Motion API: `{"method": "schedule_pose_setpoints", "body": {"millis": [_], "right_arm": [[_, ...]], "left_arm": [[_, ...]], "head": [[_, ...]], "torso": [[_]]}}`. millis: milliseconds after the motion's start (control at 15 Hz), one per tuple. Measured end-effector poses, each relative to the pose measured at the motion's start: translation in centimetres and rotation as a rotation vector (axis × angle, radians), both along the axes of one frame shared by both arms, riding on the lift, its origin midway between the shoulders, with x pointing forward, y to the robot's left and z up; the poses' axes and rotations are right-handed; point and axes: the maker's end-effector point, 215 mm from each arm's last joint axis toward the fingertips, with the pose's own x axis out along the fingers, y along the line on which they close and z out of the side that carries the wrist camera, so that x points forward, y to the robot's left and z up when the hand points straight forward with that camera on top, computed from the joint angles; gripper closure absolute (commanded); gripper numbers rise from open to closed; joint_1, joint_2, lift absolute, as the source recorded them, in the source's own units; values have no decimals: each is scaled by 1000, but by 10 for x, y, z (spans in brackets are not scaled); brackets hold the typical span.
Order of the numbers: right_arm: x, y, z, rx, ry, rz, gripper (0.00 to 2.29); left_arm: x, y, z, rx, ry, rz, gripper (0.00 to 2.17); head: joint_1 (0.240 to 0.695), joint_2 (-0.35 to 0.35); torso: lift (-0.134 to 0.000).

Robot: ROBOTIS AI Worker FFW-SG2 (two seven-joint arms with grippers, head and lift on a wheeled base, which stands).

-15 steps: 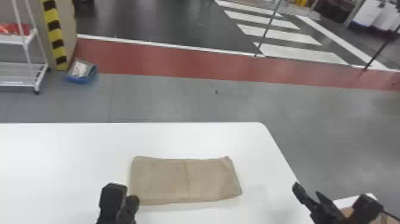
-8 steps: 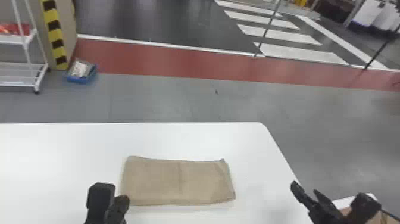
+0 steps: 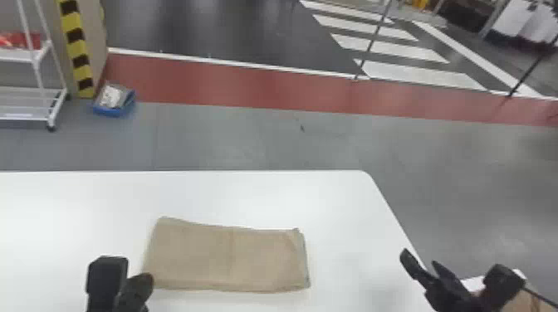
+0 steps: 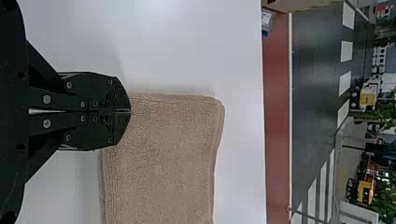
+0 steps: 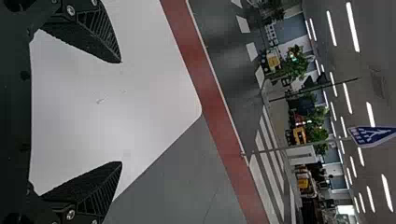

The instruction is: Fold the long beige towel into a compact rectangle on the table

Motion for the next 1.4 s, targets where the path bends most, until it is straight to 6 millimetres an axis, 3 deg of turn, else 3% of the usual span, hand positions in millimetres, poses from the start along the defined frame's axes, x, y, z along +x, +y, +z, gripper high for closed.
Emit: {"method": "schedule_pose_setpoints", "body": {"millis": [400,667,867,1200,1400], "right_arm": [[8,11,-1,10,6,22,134],[26,50,2,50,9,76,191],[44,91,-8,82,45,128,194],[87,192,-28,117,187,279,194],[98,232,-44,165,323,346,191]], "left_arm": [[-1,23,5,-7,-2,29,1700],[-2,11,35,-48,-51,12,1588],[-4,-2,55,-94,-84,-17,1426],[-1,-18,75,-117,-154,-35,1393],[-3,-11,75,-98,-160,-35,323]], "head": [[695,-350],[695,-350],[695,-350],[695,-348],[695,-291]], "torso": [[0],[0],[0],[0],[0]]}}
